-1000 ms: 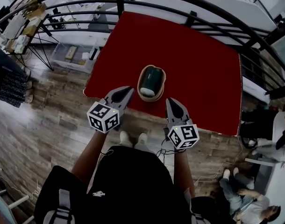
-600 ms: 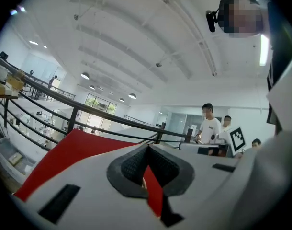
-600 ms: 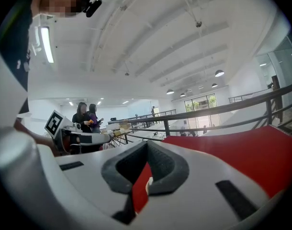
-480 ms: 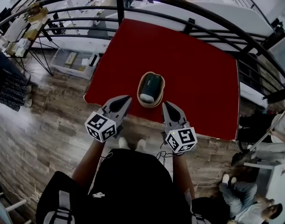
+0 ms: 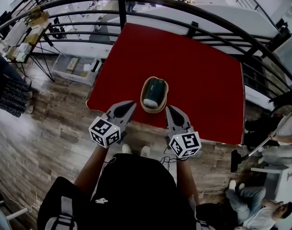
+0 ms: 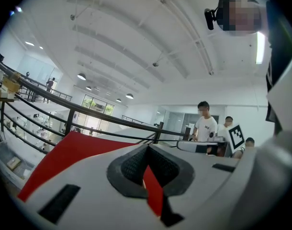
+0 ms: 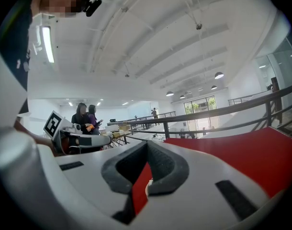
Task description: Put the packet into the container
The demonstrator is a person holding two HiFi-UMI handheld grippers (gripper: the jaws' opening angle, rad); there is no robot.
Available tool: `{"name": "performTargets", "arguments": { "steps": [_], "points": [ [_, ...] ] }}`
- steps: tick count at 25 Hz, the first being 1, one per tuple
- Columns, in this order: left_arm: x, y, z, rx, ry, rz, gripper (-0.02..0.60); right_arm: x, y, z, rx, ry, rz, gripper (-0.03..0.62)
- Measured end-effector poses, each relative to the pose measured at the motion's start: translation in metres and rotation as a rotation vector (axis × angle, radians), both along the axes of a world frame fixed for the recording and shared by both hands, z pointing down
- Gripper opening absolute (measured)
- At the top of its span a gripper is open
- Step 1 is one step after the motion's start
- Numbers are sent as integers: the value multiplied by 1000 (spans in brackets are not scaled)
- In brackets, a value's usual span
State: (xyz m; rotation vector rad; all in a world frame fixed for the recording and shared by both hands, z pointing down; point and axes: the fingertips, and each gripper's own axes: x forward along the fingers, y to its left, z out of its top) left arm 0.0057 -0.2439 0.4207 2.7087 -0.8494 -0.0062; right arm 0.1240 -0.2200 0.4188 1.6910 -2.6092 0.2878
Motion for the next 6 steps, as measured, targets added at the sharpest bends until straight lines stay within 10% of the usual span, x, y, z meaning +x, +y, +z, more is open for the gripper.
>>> {"name": "performTargets", "arguments": {
  "steps": [6],
  "points": [
    [7, 1, -1, -8, 15, 3, 9, 7, 1, 0, 4, -3, 4, 21]
  ]
}}
